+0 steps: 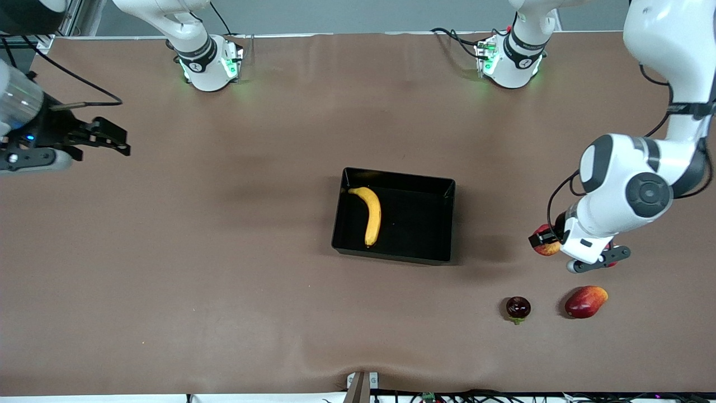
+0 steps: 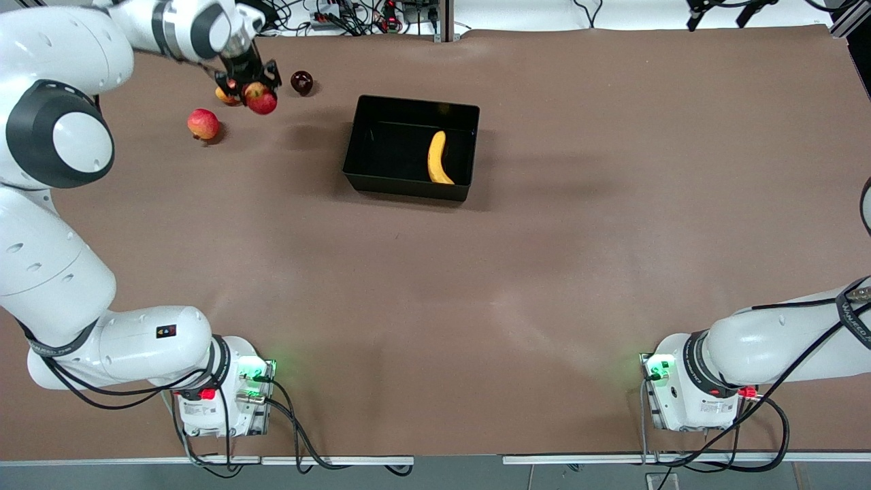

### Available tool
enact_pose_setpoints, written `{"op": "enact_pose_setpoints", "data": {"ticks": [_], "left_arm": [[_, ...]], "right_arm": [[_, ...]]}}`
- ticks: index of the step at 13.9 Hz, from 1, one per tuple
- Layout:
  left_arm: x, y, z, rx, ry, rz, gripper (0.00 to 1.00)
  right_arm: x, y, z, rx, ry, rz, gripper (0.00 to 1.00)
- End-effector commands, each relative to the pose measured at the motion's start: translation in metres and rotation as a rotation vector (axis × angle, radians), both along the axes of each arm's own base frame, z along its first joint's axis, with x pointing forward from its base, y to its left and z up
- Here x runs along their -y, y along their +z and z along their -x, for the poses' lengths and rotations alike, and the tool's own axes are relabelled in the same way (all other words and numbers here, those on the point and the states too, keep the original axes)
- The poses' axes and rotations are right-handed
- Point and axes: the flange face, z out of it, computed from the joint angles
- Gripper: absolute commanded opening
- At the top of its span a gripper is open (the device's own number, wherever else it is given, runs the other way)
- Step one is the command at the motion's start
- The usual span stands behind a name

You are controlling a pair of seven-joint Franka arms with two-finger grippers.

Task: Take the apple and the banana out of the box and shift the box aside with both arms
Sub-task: 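Release the apple with the left gripper while the right gripper approaches the tray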

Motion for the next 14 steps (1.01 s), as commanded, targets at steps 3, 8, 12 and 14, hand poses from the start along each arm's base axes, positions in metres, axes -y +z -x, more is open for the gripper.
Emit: {"op": "enact_pose_setpoints", "data": {"ticks": [3, 8, 12, 14], "left_arm": [[-0.044, -0.044, -0.007, 0.087, -0.090, -0.089, 0.00], [-0.076, -0.079, -0.027, 0.082, -0.138, -0.073, 0.00], [-0.077, -0.074, -0.025, 0.076, -0.090, -0.036, 0.00], [-0.063, -0.077, -0.022, 0.059, -0.072, 0.013, 0.00]], "right_arm": [[-0.022, -0.024, -0.015, -0.012, 0.018, -0.028, 1.00], [-0.050, -0.048, -0.026, -0.033, -0.001, -0.053, 1.00], [-0.070, -0.063, -0.032, -0.029, 0.008, -0.051, 1.00], [-0.079, -0.072, -0.034, -0.043, 0.019, -0.049, 1.00]]}}
